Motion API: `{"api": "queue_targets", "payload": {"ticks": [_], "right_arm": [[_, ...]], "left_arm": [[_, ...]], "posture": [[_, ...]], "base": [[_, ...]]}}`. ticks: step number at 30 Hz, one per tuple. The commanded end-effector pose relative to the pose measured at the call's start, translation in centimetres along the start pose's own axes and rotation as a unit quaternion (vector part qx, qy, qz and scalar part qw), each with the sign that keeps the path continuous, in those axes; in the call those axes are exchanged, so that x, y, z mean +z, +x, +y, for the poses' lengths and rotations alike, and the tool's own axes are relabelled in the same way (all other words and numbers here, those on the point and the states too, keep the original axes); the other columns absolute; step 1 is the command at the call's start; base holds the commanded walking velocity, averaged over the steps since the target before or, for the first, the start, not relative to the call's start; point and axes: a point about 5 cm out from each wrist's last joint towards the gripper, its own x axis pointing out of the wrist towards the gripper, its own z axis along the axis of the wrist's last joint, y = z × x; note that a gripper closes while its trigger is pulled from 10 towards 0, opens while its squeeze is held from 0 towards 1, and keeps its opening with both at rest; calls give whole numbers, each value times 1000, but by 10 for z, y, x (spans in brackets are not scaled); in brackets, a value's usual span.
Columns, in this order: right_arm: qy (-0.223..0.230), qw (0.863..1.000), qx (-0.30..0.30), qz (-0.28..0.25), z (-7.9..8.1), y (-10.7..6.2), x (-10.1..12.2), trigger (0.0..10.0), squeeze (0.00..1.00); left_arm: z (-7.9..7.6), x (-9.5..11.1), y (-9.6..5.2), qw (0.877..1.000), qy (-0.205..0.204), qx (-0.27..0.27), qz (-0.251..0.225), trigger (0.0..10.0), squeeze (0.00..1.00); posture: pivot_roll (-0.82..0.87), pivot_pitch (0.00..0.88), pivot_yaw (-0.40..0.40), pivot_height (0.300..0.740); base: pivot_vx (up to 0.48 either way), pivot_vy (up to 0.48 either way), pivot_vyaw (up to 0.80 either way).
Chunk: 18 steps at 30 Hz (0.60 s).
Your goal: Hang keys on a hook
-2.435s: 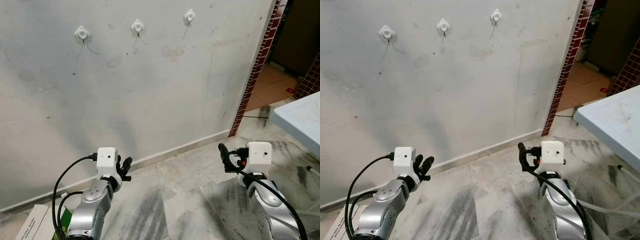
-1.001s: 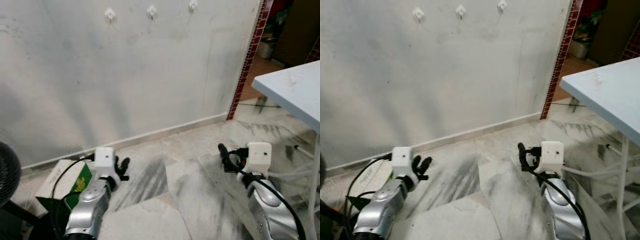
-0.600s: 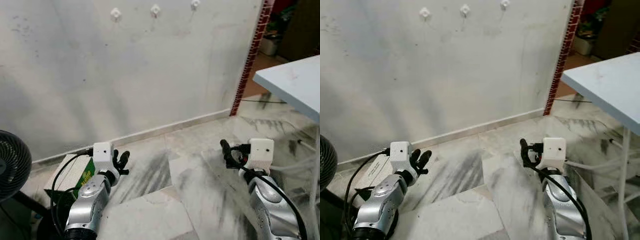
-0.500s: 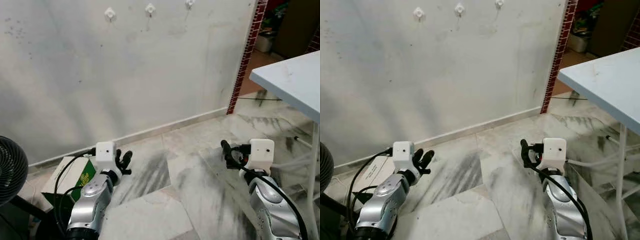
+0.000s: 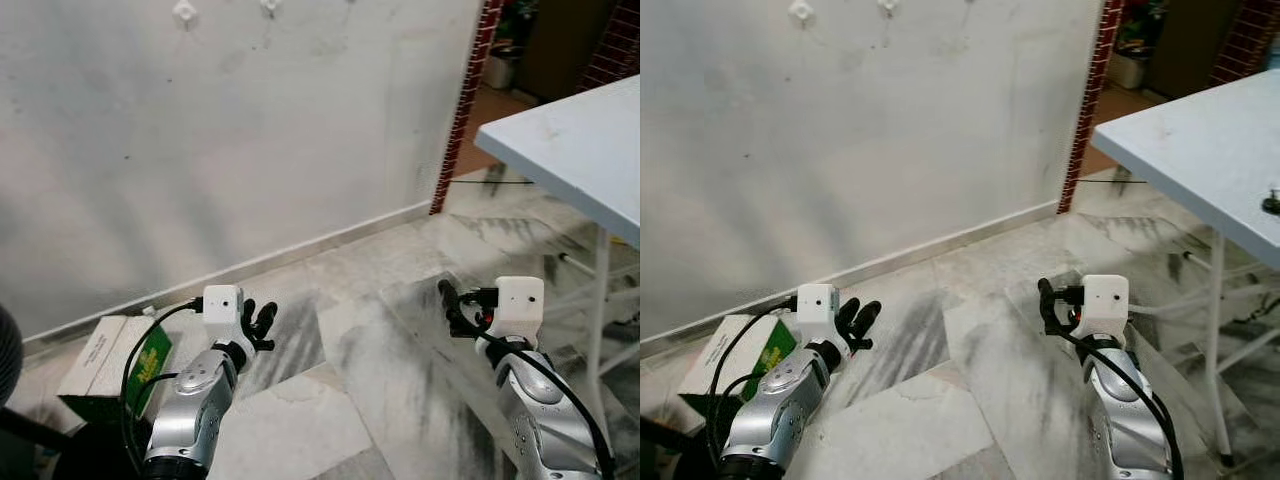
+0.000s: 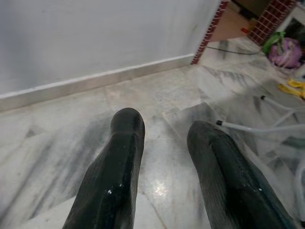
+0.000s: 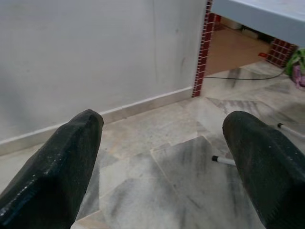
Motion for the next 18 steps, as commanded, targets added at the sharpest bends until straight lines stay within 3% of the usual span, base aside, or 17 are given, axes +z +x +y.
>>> {"api": "queue_targets", "payload": {"ticks": [1, 6, 18], "right_arm": [[-5, 1000, 4, -3, 2, 3, 3, 10000, 0], [-5, 1000, -4, -5, -1, 1, 4, 10000, 0], [-7, 1000, -3, -5, 1, -3, 1, 10000, 0]], "left_arm": [[7, 7, -3, 1000, 2, 5, -13, 10000, 0], [11, 7, -3, 1000, -6, 12, -14, 10000, 0], [-3, 0, -4, 1000, -11, -9, -6, 10000, 0]], "posture": [[-73, 0, 62, 740], [-83, 0, 64, 740], [-83, 0, 69, 740]], "base": [[0, 0, -800], [0, 0, -800], [0, 0, -800]]}}
